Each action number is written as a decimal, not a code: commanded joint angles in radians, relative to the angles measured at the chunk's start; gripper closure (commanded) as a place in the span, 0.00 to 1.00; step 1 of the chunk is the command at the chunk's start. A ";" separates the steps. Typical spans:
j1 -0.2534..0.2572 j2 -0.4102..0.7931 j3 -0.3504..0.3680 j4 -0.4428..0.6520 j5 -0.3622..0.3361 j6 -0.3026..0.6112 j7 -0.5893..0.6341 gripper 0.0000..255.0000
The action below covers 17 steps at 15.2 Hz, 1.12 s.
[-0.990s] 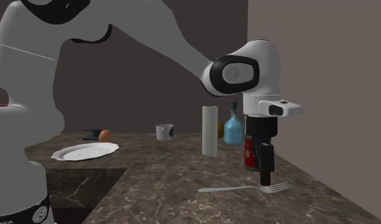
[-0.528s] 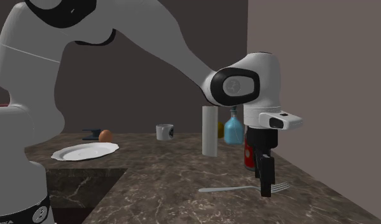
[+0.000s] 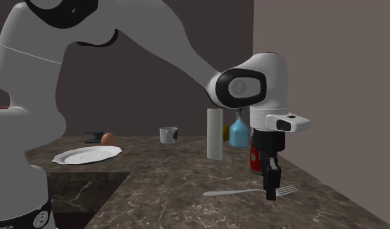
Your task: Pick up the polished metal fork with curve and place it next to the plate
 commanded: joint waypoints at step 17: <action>0.000 -0.060 0.004 0.051 0.007 -0.115 -0.003 1.00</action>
